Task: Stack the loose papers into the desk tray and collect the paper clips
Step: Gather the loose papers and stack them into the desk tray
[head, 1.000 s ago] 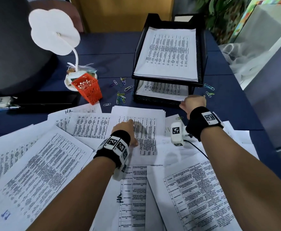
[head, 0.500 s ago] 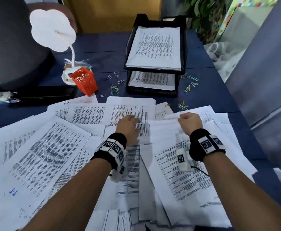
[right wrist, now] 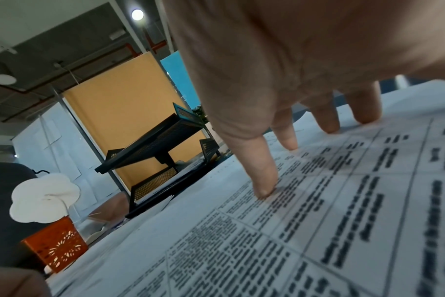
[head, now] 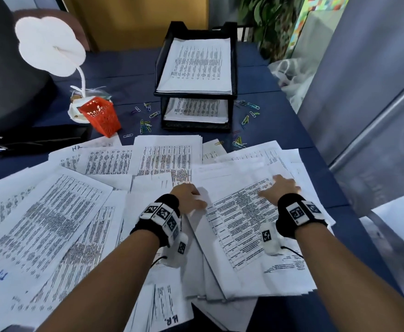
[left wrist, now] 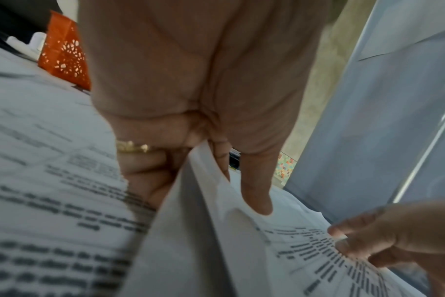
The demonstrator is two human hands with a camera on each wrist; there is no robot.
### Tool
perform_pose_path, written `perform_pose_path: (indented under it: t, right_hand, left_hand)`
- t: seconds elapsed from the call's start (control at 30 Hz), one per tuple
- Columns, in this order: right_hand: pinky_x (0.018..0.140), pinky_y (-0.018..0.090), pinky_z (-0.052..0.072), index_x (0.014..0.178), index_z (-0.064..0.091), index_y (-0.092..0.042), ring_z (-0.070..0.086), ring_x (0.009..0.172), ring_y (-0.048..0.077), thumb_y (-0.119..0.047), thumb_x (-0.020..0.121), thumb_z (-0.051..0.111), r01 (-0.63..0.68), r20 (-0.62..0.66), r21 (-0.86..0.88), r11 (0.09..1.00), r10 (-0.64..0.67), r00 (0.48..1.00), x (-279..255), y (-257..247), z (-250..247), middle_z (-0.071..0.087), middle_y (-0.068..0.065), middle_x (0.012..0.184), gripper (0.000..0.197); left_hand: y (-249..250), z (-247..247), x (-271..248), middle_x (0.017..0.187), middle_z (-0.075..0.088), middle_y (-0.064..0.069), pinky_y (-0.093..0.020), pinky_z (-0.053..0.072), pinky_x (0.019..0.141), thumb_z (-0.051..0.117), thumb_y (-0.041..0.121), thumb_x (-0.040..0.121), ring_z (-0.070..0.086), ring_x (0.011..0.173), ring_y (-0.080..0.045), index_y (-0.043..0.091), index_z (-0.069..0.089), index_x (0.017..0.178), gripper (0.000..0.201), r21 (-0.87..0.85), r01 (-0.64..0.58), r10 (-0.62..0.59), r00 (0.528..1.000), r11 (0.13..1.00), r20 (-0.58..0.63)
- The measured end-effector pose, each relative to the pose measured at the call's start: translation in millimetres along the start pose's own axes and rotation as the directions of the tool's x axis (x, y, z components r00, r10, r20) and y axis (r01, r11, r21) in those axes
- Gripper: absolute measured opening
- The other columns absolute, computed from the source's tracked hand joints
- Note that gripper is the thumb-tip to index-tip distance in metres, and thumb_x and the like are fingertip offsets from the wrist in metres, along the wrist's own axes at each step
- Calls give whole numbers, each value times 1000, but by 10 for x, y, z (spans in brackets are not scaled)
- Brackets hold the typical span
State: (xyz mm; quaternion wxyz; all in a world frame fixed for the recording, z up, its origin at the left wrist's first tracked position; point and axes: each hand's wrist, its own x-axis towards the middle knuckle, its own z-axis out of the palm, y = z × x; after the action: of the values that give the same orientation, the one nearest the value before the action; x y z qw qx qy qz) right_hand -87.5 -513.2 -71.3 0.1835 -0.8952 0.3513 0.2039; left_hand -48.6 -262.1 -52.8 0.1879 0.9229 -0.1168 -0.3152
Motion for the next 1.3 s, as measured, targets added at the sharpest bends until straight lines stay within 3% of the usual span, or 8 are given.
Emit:
perform_pose_path:
  t: [0.13,0.3,0.47,0.7,0.93,1.1,1.2,1.3]
  right_hand:
    - [104,40,33,141,34,-16,34,131,36,-41,79,69,0,-7,31,1000,0,1000,-26,14,-26,36,18,141,76]
    - [105,61,30,145,20,-16,24,135,41,-59,68,73,-36,-115,295,955,73,991,-30,95,-35,29,21,145,103]
    - [105,57,32,140,29,-16,35,130,38,-66,65,70,-42,-145,370,928,102,984,14,154,-95,43,16,139,100]
    - [103,40,41,128,56,-13,52,119,35,-24,84,51,26,-75,249,968,-8,997,16,93,-157,56,11,131,46]
    - [87,32,46,119,54,1,57,111,33,-5,88,45,74,38,-16,997,-74,997,-82,-21,-139,59,18,122,33]
    - [99,36,45,114,54,0,57,103,30,-12,86,48,97,60,-166,981,-88,994,-134,-57,-91,61,13,108,31]
    - [100,37,43,116,53,-3,57,109,30,-15,83,52,119,73,-186,975,-107,992,-122,-58,-85,60,11,109,35]
    - [96,37,44,114,50,-9,56,105,31,-22,71,61,98,74,-70,993,-93,993,-80,-27,-88,59,10,105,46]
  left_hand:
    - [1,69,-4,116,62,-6,-26,49,83,73,28,76,57,103,-21,14,64,112,40,-42,-4,3,1000,999,-23]
    - [-236,10,-43,91,65,-3,-19,44,58,74,19,76,58,75,-14,16,63,95,22,-365,43,-82,992,930,-95]
    - [-531,-78,-107,83,67,1,-19,47,61,72,15,81,58,73,-13,20,59,83,14,-548,94,-210,966,831,-152]
    - [-700,-158,-135,88,63,-6,-21,46,59,68,18,81,57,72,-16,14,61,85,8,-434,198,-290,944,879,-159]
    - [-459,-384,-91,91,62,-5,-25,43,65,67,42,82,57,81,-20,7,63,100,39,190,207,-205,978,960,-33]
    - [-283,-303,-25,118,59,-3,-36,48,91,61,46,84,58,101,-23,15,50,121,49,188,159,-140,984,969,-112]
    - [-195,-232,6,120,57,-3,-34,48,90,61,39,86,57,101,-21,17,51,124,46,104,105,-98,993,989,-72]
    - [-207,-205,46,104,61,-6,-28,48,73,66,21,85,56,81,-17,18,58,100,17,-53,50,-53,997,997,-50]
